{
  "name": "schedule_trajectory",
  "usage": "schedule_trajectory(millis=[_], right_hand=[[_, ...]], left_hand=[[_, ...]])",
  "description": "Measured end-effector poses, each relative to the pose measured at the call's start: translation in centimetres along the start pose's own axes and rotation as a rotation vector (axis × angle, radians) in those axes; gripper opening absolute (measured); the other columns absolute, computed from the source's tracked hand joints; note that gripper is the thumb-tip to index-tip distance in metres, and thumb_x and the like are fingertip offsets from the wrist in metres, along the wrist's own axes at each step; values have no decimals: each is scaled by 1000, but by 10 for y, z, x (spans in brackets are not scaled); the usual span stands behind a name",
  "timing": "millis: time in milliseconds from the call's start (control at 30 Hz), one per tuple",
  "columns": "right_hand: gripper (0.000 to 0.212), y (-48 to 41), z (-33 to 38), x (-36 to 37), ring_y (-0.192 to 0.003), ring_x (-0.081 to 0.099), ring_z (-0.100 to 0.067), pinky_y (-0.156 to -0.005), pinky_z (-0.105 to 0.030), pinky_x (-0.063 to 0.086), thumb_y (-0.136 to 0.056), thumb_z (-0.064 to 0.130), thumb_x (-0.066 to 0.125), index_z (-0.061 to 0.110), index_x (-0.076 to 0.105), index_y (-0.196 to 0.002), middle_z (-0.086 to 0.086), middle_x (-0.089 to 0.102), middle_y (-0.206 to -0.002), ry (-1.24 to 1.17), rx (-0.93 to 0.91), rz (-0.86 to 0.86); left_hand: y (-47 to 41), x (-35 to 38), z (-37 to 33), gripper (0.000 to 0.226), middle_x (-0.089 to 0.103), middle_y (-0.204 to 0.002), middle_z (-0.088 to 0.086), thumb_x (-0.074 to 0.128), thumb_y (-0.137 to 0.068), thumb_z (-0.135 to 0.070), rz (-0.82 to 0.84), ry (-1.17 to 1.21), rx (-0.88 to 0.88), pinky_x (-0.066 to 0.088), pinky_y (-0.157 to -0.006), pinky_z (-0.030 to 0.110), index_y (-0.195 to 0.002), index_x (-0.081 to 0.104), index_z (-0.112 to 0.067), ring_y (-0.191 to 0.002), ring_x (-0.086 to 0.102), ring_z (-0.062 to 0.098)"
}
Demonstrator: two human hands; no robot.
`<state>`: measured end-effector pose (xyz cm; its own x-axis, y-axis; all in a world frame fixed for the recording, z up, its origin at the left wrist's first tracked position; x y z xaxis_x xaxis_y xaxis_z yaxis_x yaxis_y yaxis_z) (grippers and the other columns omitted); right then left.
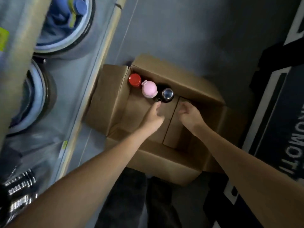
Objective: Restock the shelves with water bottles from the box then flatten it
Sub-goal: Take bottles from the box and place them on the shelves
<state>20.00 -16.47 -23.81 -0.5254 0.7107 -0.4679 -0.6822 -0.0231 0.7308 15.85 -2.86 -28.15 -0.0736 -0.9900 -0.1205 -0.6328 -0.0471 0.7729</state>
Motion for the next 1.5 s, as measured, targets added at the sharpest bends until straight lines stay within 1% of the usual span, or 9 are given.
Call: schedule_trajectory(millis=[167,533,633,800,933,1067,1233,1400,1500], right_hand=[[46,-66,-33,25,-101,54,-18,-81,-25,41,-93,10,47,11,42,-138,1,52,-103,4,38,-22],[66,-167,-60,66,-114,53,-24,-88,-32,42,-83,-2,51,19,34,-143,-9,55,-132,-58,-8,-8],[70,-182,-60,75,-121,49,-18,-88,-24,41,-81,-7,54,15,33,-144,-7,52,-135,-123,-9,46],[82,-186,-68,88,-112,46,-14,-65,-13,39,-79,3,72,19,24,-144,-4,47,-134,-272,25,117],[76,-179,-83,84,-106,54,-18,-77,-21,48,-73,16,81,14,36,-134,-6,53,-123,-249,-1,-46],[58,-178,-86,80,-96,56,-16,-76,-25,46,-75,13,77,12,45,-123,-2,56,-107,-191,10,-79],[52,-156,-96,72,-102,59,-20,-92,-40,52,-74,12,76,11,48,-119,-5,60,-109,-208,37,-63],[63,-97,-89,49,-106,60,-20,-92,-43,53,-71,29,76,16,47,-126,-1,59,-118,-114,52,40],[71,-58,-78,34,-106,61,-20,-88,-42,55,-65,41,76,19,47,-126,-1,59,-120,-85,71,58]], left_hand=[[-69,5,29,67,36,-148,9,46,-86,8,1,-113,66,36,-110,36,-147,26,-12,-136,36,21],[-154,34,45,80,13,-157,10,40,-78,19,32,-103,109,13,-118,28,-149,13,-7,-146,8,21],[-163,31,46,74,26,-150,14,40,-76,22,24,-71,147,17,-101,8,-144,23,-2,-136,24,16],[-165,29,58,64,35,-142,14,38,-80,26,75,35,131,36,-88,8,-138,28,2,-117,36,11],[-149,38,76,56,46,-135,17,33,-82,26,153,9,72,38,-77,3,-133,38,5,-114,43,14],[-143,49,93,59,45,-140,14,35,-83,23,198,-7,21,32,-95,16,-137,37,-2,-132,39,21],[-128,35,89,60,45,-119,12,42,-84,18,24,7,25,43,-72,9,-139,33,-1,-103,47,20],[-82,15,79,75,29,-147,12,57,-79,5,39,-292,49,32,-112,34,-146,29,-15,-134,35,27],[-36,25,63,95,14,-155,9,70,-77,-9,184,-377,36,20,-116,29,-151,10,-13,-143,20,21]])
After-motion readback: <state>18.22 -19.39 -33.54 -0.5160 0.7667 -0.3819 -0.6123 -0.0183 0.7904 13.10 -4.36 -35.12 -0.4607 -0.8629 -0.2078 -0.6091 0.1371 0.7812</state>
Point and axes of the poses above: each hand's wrist, its own y-axis away from the middle knuckle, its own x-axis out of the palm, z = x × y, the point moved 8 cm from there along -y, towards the middle knuckle
